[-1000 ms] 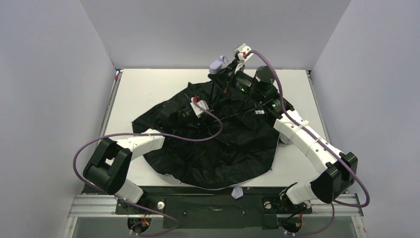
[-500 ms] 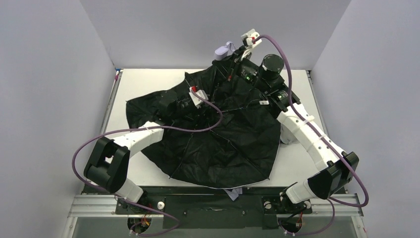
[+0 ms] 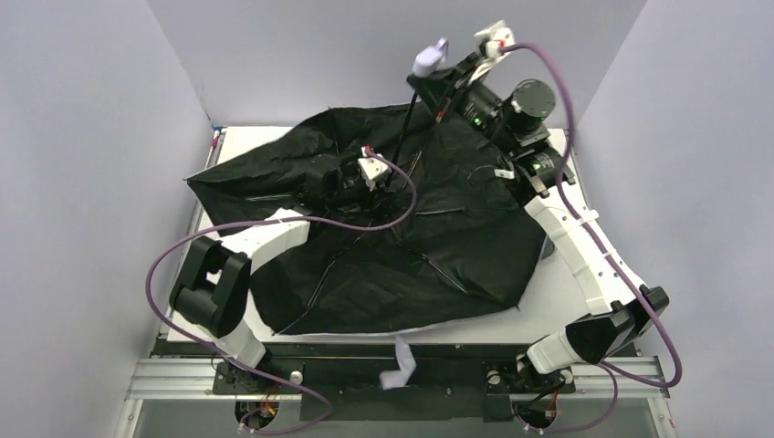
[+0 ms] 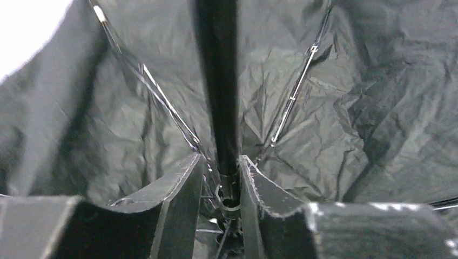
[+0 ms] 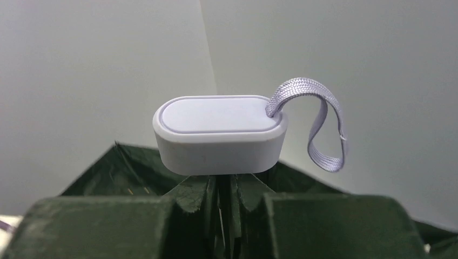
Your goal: Open the umbrella
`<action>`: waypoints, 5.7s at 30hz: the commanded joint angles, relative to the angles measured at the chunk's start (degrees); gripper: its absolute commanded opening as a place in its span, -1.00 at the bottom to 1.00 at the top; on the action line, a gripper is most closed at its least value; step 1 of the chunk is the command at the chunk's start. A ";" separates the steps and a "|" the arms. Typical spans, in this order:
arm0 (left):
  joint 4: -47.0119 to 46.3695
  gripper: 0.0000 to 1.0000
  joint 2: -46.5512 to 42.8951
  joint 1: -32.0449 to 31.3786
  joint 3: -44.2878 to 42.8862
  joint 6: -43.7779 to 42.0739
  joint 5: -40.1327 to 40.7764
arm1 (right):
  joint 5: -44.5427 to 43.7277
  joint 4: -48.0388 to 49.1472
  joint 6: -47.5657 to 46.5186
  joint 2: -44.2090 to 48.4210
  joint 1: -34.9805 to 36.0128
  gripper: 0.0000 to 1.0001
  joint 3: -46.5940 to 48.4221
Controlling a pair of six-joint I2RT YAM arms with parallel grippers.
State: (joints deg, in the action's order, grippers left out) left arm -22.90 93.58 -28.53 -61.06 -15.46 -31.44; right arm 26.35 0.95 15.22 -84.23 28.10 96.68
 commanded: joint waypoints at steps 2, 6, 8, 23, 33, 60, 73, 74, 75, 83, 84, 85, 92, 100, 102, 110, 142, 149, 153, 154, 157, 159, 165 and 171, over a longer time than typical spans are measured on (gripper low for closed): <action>18.87 -0.56 5.12 1.51 0.87 -2.30 6.39 | 1.12 20.49 4.01 5.80 -0.47 -1.00 8.41; 17.63 -0.90 3.74 3.64 1.32 -2.24 5.52 | 1.38 20.50 4.43 6.93 -0.56 -1.00 5.80; 16.39 -1.00 2.61 4.34 1.89 -3.43 4.92 | 1.45 20.21 4.52 7.94 -0.58 -1.00 3.29; 8.81 -1.00 -4.55 4.78 -1.80 -5.16 4.18 | 5.43 7.37 -4.41 18.50 -0.11 0.11 -19.29; 7.60 -1.00 -9.33 4.89 -8.19 -14.09 5.54 | 1.74 -5.22 -7.57 25.89 -4.25 0.42 -30.64; 22.49 -1.00 -17.43 7.33 -16.71 -86.21 4.64 | 30.25 -41.55 -1.61 14.57 -10.61 0.70 -6.69; 28.73 -1.00 -14.15 7.82 -21.10 -90.91 6.86 | 13.48 -59.84 -18.91 9.73 6.93 0.60 -8.77; 28.51 -1.00 -14.20 7.87 -20.79 -91.26 7.06 | 13.52 -60.19 -18.95 9.54 7.22 0.55 -9.21; 28.21 -1.00 -14.25 7.87 -20.56 -91.29 7.12 | 13.21 -61.05 -19.30 9.26 8.00 0.51 -9.44; 24.48 -1.00 -13.45 9.68 -18.69 -94.77 10.88 | 8.75 -70.97 -27.38 6.69 9.17 -0.32 -14.16; 24.12 -1.00 -13.26 9.88 -18.50 -95.25 11.36 | 7.98 -73.01 -29.47 5.87 9.19 -0.40 -14.29; 22.72 -1.00 -13.03 10.25 -18.03 -95.89 12.53 | 7.69 -73.94 -31.38 5.41 9.22 -0.53 -14.22; 10.16 -1.00 -10.38 11.23 -13.82 -98.01 23.64 | 8.81 -79.34 -37.43 5.14 11.52 -1.00 -12.52; 1.93 -0.88 -6.67 13.98 -12.70 -97.17 32.86 | 3.63 -81.71 -41.64 7.20 13.19 -1.00 -13.56; 0.11 -0.80 -5.86 15.16 -12.77 -96.94 34.24 | -0.32 -81.99 -42.66 7.82 14.53 -1.00 -14.73; -4.95 -0.85 -4.55 22.14 -11.82 -95.86 34.91 | -6.77 -83.71 -44.73 10.87 15.96 -1.00 -20.59; -6.84 -0.73 6.74 38.37 -23.79 -95.61 38.93 | -6.65 -90.68 -48.43 12.53 11.68 -1.00 -28.27; -5.86 -0.73 5.60 36.12 -23.08 -93.42 34.94 | -4.58 -88.14 -47.62 11.74 10.52 -1.00 -25.83; -2.72 -0.72 2.90 31.93 -22.21 -91.34 29.27 | 1.43 -84.34 -45.26 10.23 8.95 -1.00 -21.00; -2.66 -0.71 2.52 31.11 -21.84 -91.11 28.16 | 3.76 -82.95 -44.74 9.65 8.43 -1.00 -19.51; -3.22 -0.56 1.96 26.14 -20.96 -91.51 25.76 | 8.50 -79.01 -41.92 8.50 7.34 -1.00 -17.02; -5.47 -0.34 2.64 23.66 -20.75 -91.80 25.33 | 11.23 -76.12 -39.61 7.86 6.84 -1.00 -15.67; -3.15 0.09 -0.50 19.38 -18.97 -90.82 20.77 | 19.38 -63.80 -29.02 8.57 5.26 -1.00 -15.70; 10.03 0.47 -9.98 18.83 -12.30 -93.13 7.65 | 23.96 -45.48 -13.05 10.56 4.54 -1.00 -18.37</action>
State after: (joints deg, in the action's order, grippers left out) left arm -17.52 92.58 -11.25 -75.13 -106.96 -21.04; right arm 40.99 -53.91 -7.75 -77.73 32.60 79.53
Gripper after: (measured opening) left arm 0.696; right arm 0.110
